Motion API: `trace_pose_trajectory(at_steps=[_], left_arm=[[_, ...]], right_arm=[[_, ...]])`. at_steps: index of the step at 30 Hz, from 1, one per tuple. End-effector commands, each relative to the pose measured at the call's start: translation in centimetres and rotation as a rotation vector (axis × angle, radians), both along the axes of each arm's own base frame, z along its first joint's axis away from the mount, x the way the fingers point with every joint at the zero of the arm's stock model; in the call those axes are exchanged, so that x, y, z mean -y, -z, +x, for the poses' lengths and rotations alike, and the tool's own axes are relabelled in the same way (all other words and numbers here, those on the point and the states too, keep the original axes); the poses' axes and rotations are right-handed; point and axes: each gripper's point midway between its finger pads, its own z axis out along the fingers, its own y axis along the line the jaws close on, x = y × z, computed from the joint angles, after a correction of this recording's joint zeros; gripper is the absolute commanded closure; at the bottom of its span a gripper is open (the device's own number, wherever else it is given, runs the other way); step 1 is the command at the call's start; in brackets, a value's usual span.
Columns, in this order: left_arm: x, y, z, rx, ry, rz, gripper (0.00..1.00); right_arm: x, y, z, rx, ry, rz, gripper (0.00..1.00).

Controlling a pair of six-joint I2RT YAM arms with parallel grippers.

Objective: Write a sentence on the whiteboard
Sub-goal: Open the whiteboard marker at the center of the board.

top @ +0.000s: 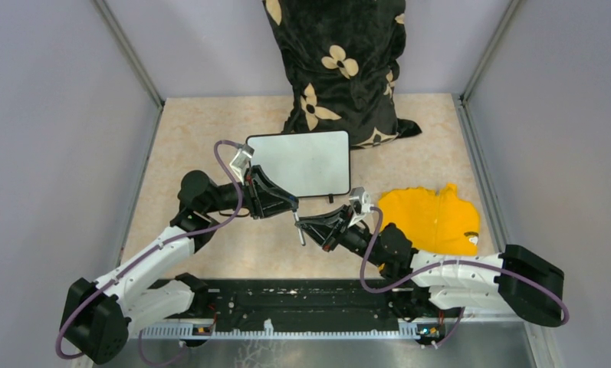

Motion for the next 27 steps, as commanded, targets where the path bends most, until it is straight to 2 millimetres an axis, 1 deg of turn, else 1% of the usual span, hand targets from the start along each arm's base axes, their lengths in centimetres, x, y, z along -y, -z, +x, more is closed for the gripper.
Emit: trace_pose_trajectory(at_steps=[1,3,5,6,9,12,13,17,18,22,23,25,26,27], left_arm=[[-0.1,-1.6,-0.7,0.069,0.024,-0.035,0.69],[-0.1,-1.6,-0.9,0.068,0.032,-0.036,0.68],[-0.1,-1.7,-1.0,0.064,0.043,-0.037,0.59],[-0.1,-1.7,-1.1,0.063,0.049,-0.036,0.56],[0.0,-1.7,-1.2,0.063,0.058,-0.036,0.56],[0.0,-1.7,-1.4,0.067,0.067,-0.036,0.62],[0.0,-1.7,-1.5,0.07,0.071,-0.036,0.66],[0.2,-1.6,-2.0,0.076,0.104,-0.034,0.98],[0.2,-1.6,-2.0,0.075,0.107,-0.032,1.0],[0.2,-1.7,-1.9,0.083,0.092,-0.027,1.0],[0.1,-1.7,-1.9,0.086,0.086,-0.026,1.0],[0.0,-1.8,-1.9,0.092,0.077,-0.03,1.0],[0.0,-1.9,-1.8,0.093,0.073,-0.032,1.0],[0.0,-2.0,-1.9,0.096,0.074,-0.034,1.0]], right_arm=[[0.2,-3.4,-0.4,0.035,-0.011,0.09,1.0],[0.1,-3.3,-0.4,0.034,-0.013,0.089,1.0],[0.1,-3.3,-0.4,0.034,-0.016,0.088,1.0],[0.1,-3.4,-0.4,0.034,-0.016,0.089,1.0],[0.0,-3.4,-0.4,0.035,-0.018,0.089,1.0],[0.0,-3.4,-0.4,0.036,-0.017,0.09,1.0],[-0.1,-3.4,-0.4,0.035,-0.018,0.089,1.0],[-0.2,-3.5,-0.4,0.037,-0.02,0.091,1.0],[-0.3,-3.5,-0.4,0.038,-0.023,0.092,1.0],[-0.5,-3.5,-0.6,0.031,-0.042,0.082,1.0],[-0.7,-3.5,-0.8,0.025,-0.054,0.067,0.99],[-1.1,-3.4,-0.8,-0.003,-0.064,0.033,0.76],[-1.3,-3.0,-1.2,-0.014,-0.087,0.007,0.67],[-1.4,-3.1,-1.4,-0.019,-0.102,-0.003,0.56]])
